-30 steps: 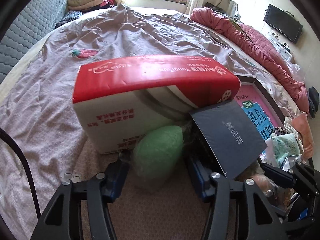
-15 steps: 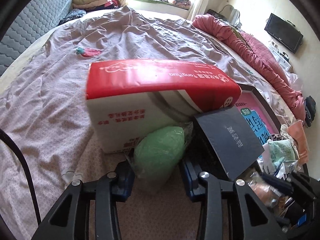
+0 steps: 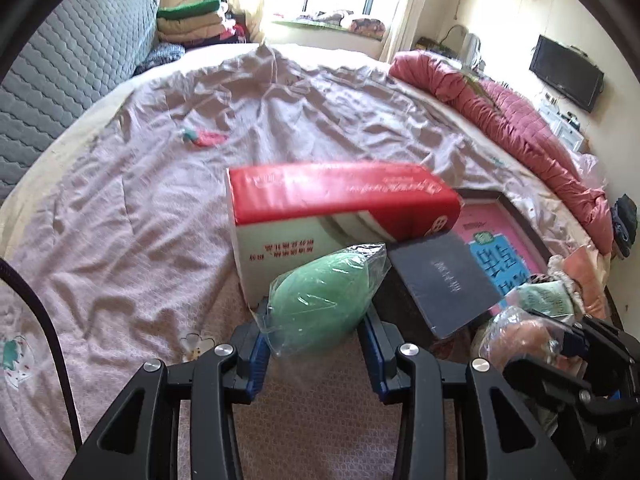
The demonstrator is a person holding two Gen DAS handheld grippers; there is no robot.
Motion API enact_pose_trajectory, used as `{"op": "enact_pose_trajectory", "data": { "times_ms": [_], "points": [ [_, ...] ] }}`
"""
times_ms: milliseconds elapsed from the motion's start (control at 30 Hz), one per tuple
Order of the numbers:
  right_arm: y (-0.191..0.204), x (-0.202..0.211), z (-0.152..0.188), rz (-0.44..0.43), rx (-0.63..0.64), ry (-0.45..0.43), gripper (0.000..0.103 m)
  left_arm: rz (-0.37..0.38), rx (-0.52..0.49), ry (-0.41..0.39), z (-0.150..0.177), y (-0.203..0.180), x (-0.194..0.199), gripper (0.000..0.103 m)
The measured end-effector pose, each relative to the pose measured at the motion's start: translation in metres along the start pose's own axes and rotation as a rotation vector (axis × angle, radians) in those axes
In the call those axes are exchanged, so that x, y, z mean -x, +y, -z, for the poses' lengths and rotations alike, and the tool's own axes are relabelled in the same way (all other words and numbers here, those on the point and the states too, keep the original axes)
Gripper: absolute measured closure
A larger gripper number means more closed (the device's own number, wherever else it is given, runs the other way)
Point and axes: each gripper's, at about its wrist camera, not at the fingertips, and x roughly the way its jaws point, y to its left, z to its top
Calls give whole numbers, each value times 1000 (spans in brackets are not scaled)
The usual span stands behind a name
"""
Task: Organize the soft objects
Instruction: 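Carry the green sponge with the left gripper while the right carries the bread bag over the tray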
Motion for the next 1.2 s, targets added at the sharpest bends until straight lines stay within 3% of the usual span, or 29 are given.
{"op": "enact_pose_trajectory", "data": {
  "times_ms": [567,1200],
  "points": [
    [-14,50,-16,35,-48,-109,59,-26,-49,-51,-4,-37,46,62],
    [-64,123,-19,109,-145,-225,59,60,-139,-91,-7,-120,78,62]
  ]
}}
